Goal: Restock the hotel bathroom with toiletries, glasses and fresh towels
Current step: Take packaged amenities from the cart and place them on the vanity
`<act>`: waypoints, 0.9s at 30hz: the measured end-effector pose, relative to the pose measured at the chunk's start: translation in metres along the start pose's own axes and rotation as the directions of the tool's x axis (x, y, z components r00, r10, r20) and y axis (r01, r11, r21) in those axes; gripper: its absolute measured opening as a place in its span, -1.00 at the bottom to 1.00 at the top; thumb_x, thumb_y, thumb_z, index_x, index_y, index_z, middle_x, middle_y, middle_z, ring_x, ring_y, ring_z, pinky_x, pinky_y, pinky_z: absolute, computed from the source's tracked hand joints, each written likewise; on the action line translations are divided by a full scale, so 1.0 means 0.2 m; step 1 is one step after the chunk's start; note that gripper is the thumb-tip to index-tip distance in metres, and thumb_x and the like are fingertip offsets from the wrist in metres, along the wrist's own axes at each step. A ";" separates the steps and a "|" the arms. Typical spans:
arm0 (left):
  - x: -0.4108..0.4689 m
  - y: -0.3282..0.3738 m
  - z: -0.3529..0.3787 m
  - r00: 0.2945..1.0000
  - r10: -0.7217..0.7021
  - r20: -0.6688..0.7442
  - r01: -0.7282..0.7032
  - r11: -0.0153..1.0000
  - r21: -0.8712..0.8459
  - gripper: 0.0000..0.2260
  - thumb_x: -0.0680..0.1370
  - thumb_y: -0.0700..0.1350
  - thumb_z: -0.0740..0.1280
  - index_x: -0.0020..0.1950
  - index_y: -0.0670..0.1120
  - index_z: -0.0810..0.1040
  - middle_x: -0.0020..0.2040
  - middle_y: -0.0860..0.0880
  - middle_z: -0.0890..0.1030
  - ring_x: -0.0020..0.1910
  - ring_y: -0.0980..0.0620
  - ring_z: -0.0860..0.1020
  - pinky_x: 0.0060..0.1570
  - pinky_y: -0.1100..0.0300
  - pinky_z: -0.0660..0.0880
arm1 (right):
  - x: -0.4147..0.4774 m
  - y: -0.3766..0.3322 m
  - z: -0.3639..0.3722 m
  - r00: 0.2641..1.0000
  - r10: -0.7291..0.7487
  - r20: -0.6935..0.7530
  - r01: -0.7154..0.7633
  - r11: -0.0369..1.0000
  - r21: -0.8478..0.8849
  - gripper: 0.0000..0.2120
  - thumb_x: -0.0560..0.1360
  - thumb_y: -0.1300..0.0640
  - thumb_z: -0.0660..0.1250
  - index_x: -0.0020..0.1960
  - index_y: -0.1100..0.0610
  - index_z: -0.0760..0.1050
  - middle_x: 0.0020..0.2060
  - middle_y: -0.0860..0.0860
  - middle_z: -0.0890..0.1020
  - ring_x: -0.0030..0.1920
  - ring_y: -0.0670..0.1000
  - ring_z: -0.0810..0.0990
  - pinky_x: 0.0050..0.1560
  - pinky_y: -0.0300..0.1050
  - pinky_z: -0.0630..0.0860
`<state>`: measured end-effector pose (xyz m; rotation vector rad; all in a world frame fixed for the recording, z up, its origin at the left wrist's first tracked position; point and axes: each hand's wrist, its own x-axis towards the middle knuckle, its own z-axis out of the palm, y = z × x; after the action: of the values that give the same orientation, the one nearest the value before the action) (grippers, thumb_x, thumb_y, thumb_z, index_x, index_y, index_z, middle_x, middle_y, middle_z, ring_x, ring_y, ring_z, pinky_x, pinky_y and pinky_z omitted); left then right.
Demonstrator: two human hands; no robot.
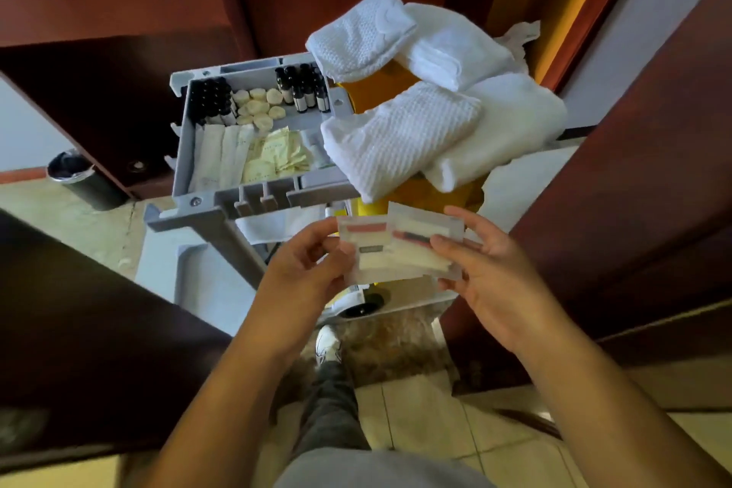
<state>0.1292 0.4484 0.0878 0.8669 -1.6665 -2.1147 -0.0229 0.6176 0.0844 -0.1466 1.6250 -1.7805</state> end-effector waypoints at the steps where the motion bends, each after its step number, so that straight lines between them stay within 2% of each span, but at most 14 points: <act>1: -0.06 -0.02 0.01 1.000 -0.010 -0.011 0.010 1.000 -0.026 -0.77 0.66 -0.24 0.33 0.27 -0.05 0.64 0.12 -0.07 0.74 0.15 -0.04 0.71 0.17 0.05 0.63 | -0.05 0.03 -0.01 1.000 0.018 0.016 -0.018 1.000 0.020 -0.46 0.52 0.25 0.47 0.45 -0.02 0.47 0.17 0.04 0.71 0.12 0.09 0.74 0.00 0.01 0.65; 4: -0.23 -0.07 0.02 1.000 -0.016 -0.018 0.014 0.994 -0.106 -0.76 0.65 -0.29 0.32 0.28 -0.11 0.61 0.12 -0.09 0.74 0.14 -0.05 0.71 0.10 0.10 0.64 | -0.17 0.12 -0.02 0.996 0.058 0.065 -0.060 0.998 0.032 -0.34 0.42 0.24 0.53 0.48 0.02 0.45 0.18 0.01 0.70 0.14 0.08 0.73 0.13 0.07 0.67; 6: -0.32 -0.10 0.01 0.999 -0.015 -0.031 0.010 0.986 -0.168 -0.77 0.63 -0.30 0.32 0.27 -0.15 0.59 0.05 -0.07 0.74 0.04 -0.01 0.72 0.01 0.16 0.65 | -0.24 0.15 -0.01 0.992 0.085 0.092 -0.086 0.996 0.003 -0.24 0.33 0.18 0.55 0.51 0.03 0.42 0.21 0.03 0.68 0.14 0.09 0.73 0.08 0.04 0.68; 8: -0.40 -0.11 0.00 0.998 -0.010 -0.055 -0.003 0.975 -0.223 -0.80 0.62 -0.34 0.31 0.21 -0.17 0.58 -0.07 -0.02 0.72 -0.06 0.05 0.70 -0.08 0.22 0.64 | -0.28 0.18 0.02 0.984 0.119 0.132 -0.118 0.993 -0.015 -0.25 0.37 0.20 0.54 0.52 0.04 0.40 0.23 0.06 0.67 0.13 0.11 0.73 -0.06 -0.04 0.68; 10: -0.47 -0.12 -0.01 0.997 -0.012 -0.083 -0.010 0.966 -0.259 -0.81 0.62 -0.37 0.30 0.17 -0.16 0.57 -0.08 -0.04 0.70 -0.05 0.04 0.70 -0.04 0.19 0.67 | -0.32 0.20 0.06 0.968 0.160 0.193 -0.165 0.986 0.007 -0.34 0.45 0.23 0.51 0.51 0.06 0.41 0.24 0.10 0.67 0.09 0.10 0.75 -0.14 -0.11 0.68; 12: -0.54 -0.14 -0.02 0.994 -0.023 -0.105 -0.010 0.951 -0.308 -0.81 0.60 -0.36 0.32 0.19 -0.20 0.55 -0.01 -0.14 0.66 0.03 -0.04 0.67 0.11 0.10 0.66 | -0.35 0.22 0.11 0.946 0.198 0.256 -0.219 0.974 0.057 -0.43 0.49 0.25 0.47 0.47 0.08 0.45 0.22 0.11 0.69 0.01 0.05 0.76 -0.21 -0.15 0.66; 14: -0.59 -0.16 -0.03 0.992 -0.025 -0.126 -0.019 0.942 -0.336 -0.80 0.58 -0.35 0.34 0.19 -0.21 0.53 0.04 -0.21 0.58 0.08 -0.11 0.62 0.19 0.03 0.63 | -0.38 0.23 0.17 0.924 0.216 0.316 -0.258 0.961 0.098 -0.47 0.46 0.23 0.46 0.42 0.10 0.52 0.14 0.10 0.72 -0.09 0.01 0.75 -0.27 -0.17 0.65; 15: -0.61 -0.18 -0.05 0.991 -0.023 -0.131 -0.023 0.939 -0.344 -0.81 0.58 -0.37 0.34 0.17 -0.21 0.53 0.04 -0.22 0.57 0.07 -0.12 0.62 0.17 0.04 0.65 | -0.39 0.24 0.20 0.917 0.218 0.336 -0.267 0.958 0.108 -0.46 0.43 0.20 0.47 0.40 0.11 0.54 0.12 0.09 0.73 -0.11 0.00 0.74 -0.27 -0.17 0.64; 18: -0.68 -0.22 -0.11 0.993 -0.035 -0.114 0.001 0.959 -0.284 -0.78 0.57 -0.38 0.37 0.19 -0.22 0.52 0.06 -0.24 0.68 0.06 -0.15 0.66 0.10 0.07 0.64 | -0.40 0.28 0.28 0.915 0.203 0.350 -0.263 0.956 0.133 -0.44 0.40 0.18 0.48 0.40 0.12 0.54 0.17 0.12 0.72 0.04 0.08 0.75 -0.15 -0.11 0.68; 20: -0.73 -0.25 -0.16 0.998 -0.027 -0.063 0.020 0.993 -0.119 -0.66 0.57 -0.34 0.43 0.33 -0.16 0.52 0.15 -0.28 0.69 0.10 -0.22 0.65 0.19 -0.05 0.55 | -0.40 0.31 0.35 0.916 0.196 0.350 -0.260 0.954 0.147 -0.47 0.44 0.21 0.47 0.40 0.12 0.53 0.20 0.14 0.71 0.12 0.13 0.73 -0.12 -0.05 0.69; 22: -0.78 -0.26 -0.24 0.999 -0.046 0.003 0.046 0.999 -0.007 -0.54 0.54 -0.27 0.46 0.42 -0.07 0.51 0.22 -0.25 0.68 0.23 -0.29 0.62 0.31 -0.16 0.50 | -0.41 0.34 0.43 0.916 0.187 0.355 -0.243 0.963 0.120 -0.54 0.49 0.24 0.44 0.38 0.10 0.54 0.18 0.13 0.72 0.13 0.14 0.73 -0.11 -0.01 0.69; 24: -0.83 -0.26 -0.32 0.996 -0.087 0.025 0.088 0.996 -0.019 -0.47 0.52 -0.25 0.46 0.48 -0.07 0.46 0.28 -0.19 0.67 0.33 -0.25 0.59 0.38 -0.13 0.49 | -0.43 0.37 0.51 0.917 0.181 0.357 -0.218 0.974 0.067 -0.59 0.53 0.28 0.43 0.35 0.05 0.55 0.12 0.08 0.74 0.08 0.11 0.74 -0.17 -0.03 0.67; 27: -0.91 -0.22 -0.46 0.990 -0.112 -0.080 0.107 0.992 -0.070 -0.49 0.56 -0.25 0.45 0.49 -0.03 0.45 0.24 -0.17 0.70 0.29 -0.17 0.64 0.38 -0.08 0.52 | -0.44 0.43 0.65 0.912 0.176 0.371 -0.174 0.984 -0.040 -0.54 0.54 0.30 0.44 0.37 -0.03 0.53 0.07 -0.01 0.76 0.08 0.09 0.74 -0.14 0.01 0.67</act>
<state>0.3333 0.4960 0.0806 1.0336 -1.5311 -2.1598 0.1464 0.5641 0.0652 -0.3136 1.3252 -1.5033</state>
